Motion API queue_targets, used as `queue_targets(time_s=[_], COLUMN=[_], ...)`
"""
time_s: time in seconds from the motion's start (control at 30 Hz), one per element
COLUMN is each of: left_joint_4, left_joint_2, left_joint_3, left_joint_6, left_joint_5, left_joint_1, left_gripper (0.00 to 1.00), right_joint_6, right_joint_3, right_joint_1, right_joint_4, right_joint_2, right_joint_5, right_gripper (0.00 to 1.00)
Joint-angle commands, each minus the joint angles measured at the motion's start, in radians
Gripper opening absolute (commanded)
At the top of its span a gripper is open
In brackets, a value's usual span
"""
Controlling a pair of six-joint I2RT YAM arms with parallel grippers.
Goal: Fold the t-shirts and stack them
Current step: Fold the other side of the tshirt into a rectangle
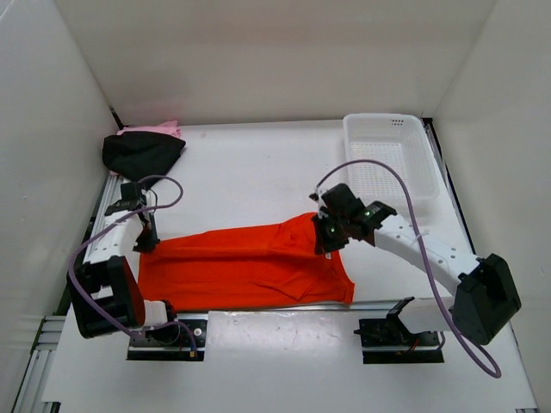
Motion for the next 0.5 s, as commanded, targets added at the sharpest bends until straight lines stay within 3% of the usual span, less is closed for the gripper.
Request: queue_targets(time_s=[0.0,0.27,0.47], left_joint_4=[0.025,0.034,0.034], left_joint_2=[-0.019,-0.01,-0.028], left_joint_3=[-0.041,-0.061,-0.081], left_joint_6=[0.0,0.0,0.0], left_joint_5=[-0.038,-0.065,-0.065], left_joint_1=[-0.002,-0.002,-0.002], left_gripper=[0.1,0.12,0.19], right_joint_6=[0.082,0.126,0.145], right_joint_3=[-0.063,-0.118,-0.153], right_joint_1=[0.038,0.097,0.106], right_joint_4=[0.042,0.042,0.075], right_joint_2=[-0.025,-0.062,-0.051], right_joint_5=[0.025,0.035,0.033], right_gripper=[0.0,0.0,0.0])
